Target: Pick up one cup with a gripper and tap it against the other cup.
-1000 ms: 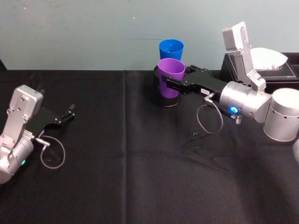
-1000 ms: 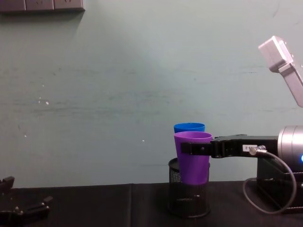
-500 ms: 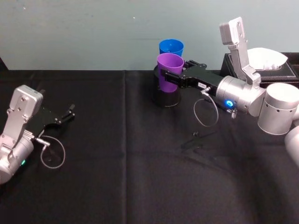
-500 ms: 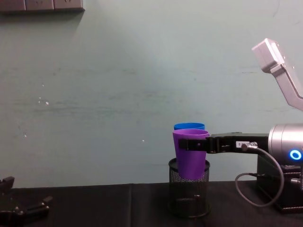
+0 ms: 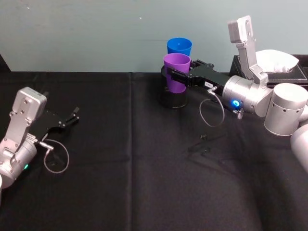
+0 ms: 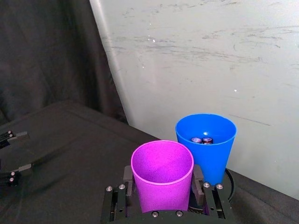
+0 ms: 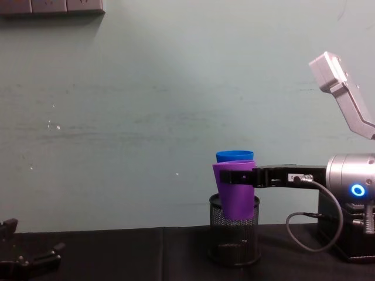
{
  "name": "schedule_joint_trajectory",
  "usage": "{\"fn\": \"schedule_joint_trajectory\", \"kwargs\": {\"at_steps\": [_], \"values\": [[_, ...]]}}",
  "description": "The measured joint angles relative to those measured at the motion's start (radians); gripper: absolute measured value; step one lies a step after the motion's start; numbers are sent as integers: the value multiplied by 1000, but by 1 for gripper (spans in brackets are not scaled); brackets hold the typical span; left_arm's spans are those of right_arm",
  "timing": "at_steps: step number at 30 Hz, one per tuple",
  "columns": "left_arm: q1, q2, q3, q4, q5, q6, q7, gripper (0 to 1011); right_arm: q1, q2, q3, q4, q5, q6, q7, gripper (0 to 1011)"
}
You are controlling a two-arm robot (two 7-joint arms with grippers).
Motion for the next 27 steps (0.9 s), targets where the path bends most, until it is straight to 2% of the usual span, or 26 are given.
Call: {"fn": "schedule_joint_trajectory", "kwargs": {"at_steps": [27], "values": [[0, 0, 0, 0, 0, 0, 0, 1005, 2, -15, 27, 10, 4, -24, 5, 737]]}}
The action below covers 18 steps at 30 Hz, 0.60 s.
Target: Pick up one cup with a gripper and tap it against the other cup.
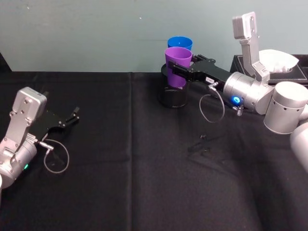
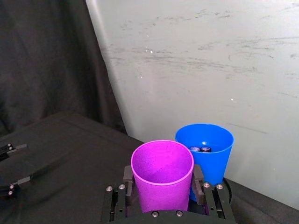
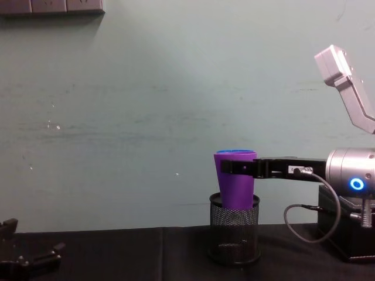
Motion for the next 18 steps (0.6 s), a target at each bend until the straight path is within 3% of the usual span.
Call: {"fn": "schedule_joint_trajectory", "kwargs": {"at_steps": [18], "values": [[0, 0, 0, 0, 0, 0, 0, 1005, 9, -9, 3, 16, 2, 1, 3, 736]]}}
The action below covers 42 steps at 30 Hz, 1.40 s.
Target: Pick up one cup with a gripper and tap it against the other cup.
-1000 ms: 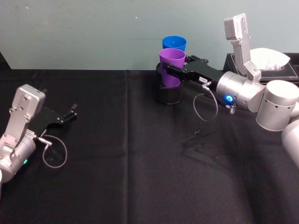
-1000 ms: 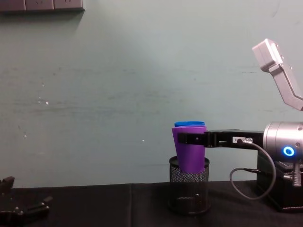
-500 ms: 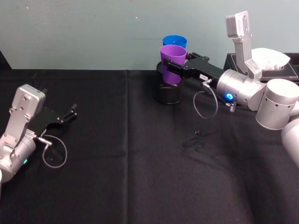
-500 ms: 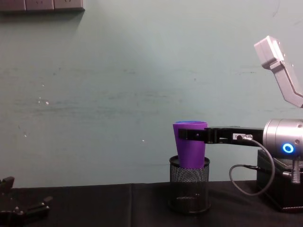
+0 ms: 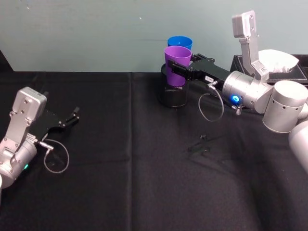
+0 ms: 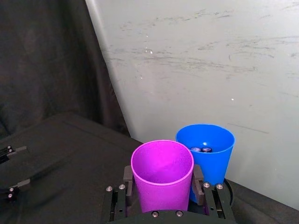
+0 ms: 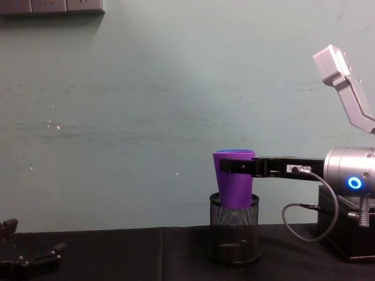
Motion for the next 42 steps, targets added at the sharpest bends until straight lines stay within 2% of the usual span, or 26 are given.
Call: {"fn": "schedule_joint_trajectory", "kwargs": {"at_steps": [42], "values": [[0, 0, 0, 0, 0, 0, 0, 1005, -2, 2, -1, -3, -2, 0, -1, 736]]}}
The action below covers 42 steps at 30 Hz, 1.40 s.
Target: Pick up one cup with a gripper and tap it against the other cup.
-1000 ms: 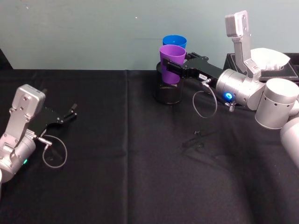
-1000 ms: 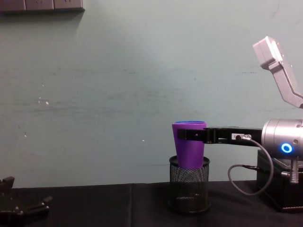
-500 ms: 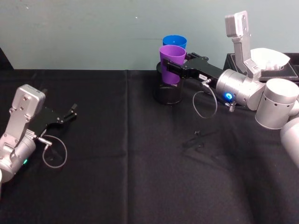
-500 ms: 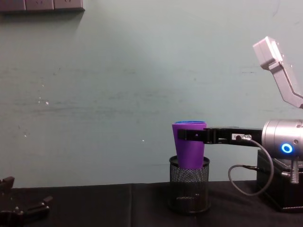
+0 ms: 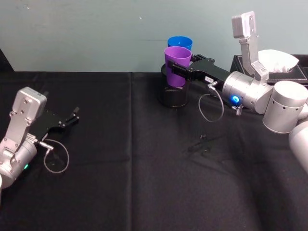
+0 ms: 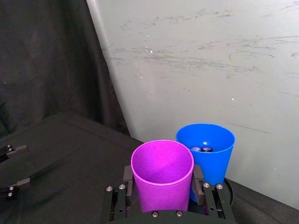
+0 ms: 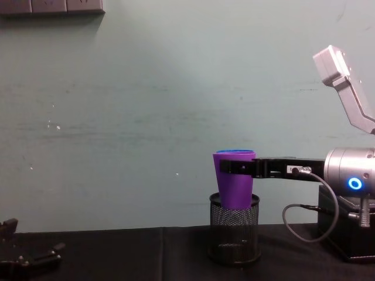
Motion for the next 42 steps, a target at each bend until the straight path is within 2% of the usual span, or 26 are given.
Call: {"fn": "schedule_joint_trajectory", "kwargs": {"at_steps": [42], "values": [[0, 0, 0, 0, 0, 0, 0, 1005, 0, 0, 0, 0, 0, 0, -1, 736]]}}
